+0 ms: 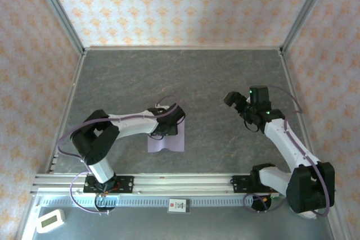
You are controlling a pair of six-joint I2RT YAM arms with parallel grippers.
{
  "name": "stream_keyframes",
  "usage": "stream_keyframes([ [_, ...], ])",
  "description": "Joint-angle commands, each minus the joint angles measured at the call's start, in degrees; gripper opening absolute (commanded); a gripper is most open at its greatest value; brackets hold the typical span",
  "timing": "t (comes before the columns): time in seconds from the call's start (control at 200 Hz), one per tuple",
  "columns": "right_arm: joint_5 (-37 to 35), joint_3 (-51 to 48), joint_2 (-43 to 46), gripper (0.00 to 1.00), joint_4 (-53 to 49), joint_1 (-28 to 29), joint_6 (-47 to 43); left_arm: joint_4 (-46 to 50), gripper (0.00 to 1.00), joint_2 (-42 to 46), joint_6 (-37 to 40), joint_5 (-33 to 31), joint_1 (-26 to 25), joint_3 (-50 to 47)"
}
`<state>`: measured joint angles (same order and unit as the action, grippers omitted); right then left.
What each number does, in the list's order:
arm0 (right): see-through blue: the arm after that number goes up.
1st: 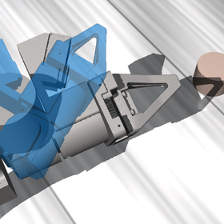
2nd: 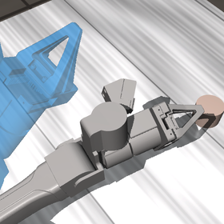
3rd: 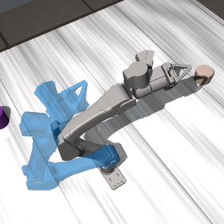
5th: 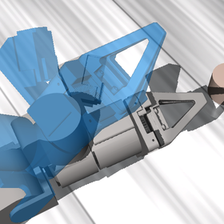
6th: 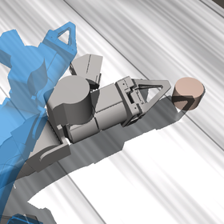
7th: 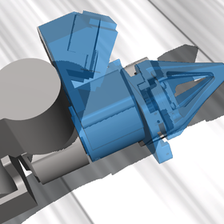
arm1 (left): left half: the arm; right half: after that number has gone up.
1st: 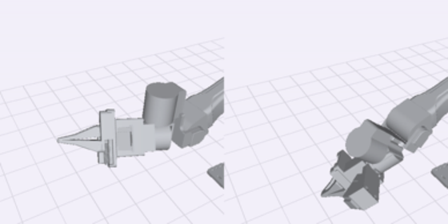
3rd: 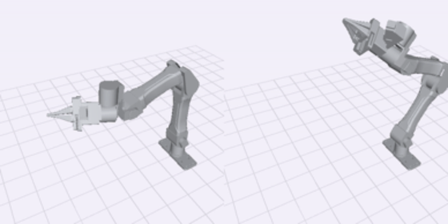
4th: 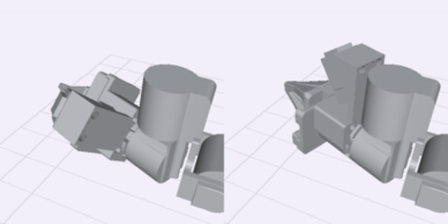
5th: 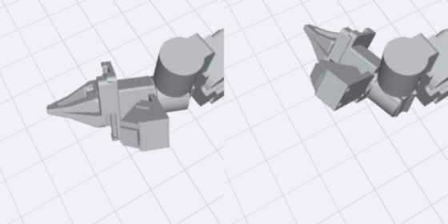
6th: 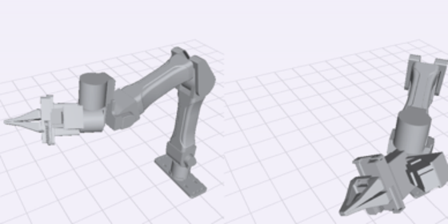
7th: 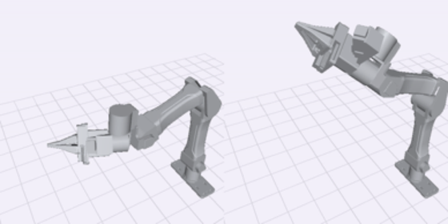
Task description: Fold a paper plane with a square sheet of paper (pick it up from the middle)
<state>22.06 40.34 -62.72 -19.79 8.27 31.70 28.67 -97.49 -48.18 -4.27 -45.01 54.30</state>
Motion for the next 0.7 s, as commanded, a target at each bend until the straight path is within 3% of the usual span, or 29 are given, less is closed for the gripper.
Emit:
stream_keyframes([
  [0.0,-1.35,-0.6,0.19,1.0,-0.6,0.34,0.12,2.04,0.56,2.07,-0.22,-0.16,-0.5,0.64],
  [0.21,-1.32,-0.72,0.11,1.0,-0.6,0.34,0.21,2.99,0.18,5.35,0.24,-0.82,-0.56,4.99],
  [0.31,-1.42,-0.86,0.15,1.0,-0.52,0.32,0.36,1.51,0.08,8.03,0.65,0.08,-0.66,7.35],
  [0.44,-1.3,-0.94,0.01,1.0,-0.23,0.32,0.52,-5.92,0.06,11.76,0.81,4.08,-0.65,8.3],
  [0.696,-0.71,-0.87,-0.34,1.0,-0.04,0.34,0.6,-31.07,0.06,12.65,-2.08,14.56,-0.56,1.74],
])
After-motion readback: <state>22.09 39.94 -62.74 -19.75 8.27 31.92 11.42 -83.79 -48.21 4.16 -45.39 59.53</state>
